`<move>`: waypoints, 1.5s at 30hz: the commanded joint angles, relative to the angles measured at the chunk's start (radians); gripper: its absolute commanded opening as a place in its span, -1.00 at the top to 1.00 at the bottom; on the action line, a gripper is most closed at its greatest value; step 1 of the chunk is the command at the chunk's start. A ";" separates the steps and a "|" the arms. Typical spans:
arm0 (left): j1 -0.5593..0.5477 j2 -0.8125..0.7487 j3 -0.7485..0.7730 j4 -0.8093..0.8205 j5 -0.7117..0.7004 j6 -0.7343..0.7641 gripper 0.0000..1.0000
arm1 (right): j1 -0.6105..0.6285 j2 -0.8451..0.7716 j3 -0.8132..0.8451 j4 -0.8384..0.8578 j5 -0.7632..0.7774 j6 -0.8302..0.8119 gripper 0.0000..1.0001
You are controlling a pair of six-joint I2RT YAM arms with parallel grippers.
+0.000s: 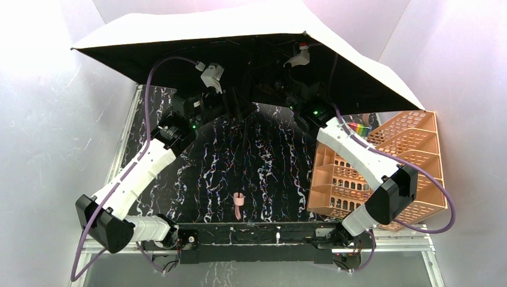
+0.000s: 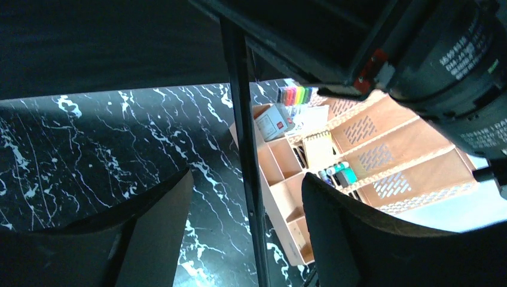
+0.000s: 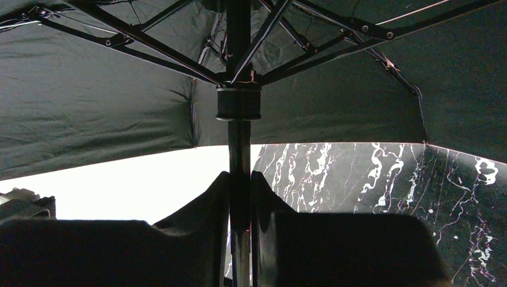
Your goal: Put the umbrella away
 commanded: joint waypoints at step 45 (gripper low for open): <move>-0.192 0.268 0.260 -0.047 -0.602 0.342 0.34 | 0.024 -0.020 0.036 0.004 0.104 0.029 1.00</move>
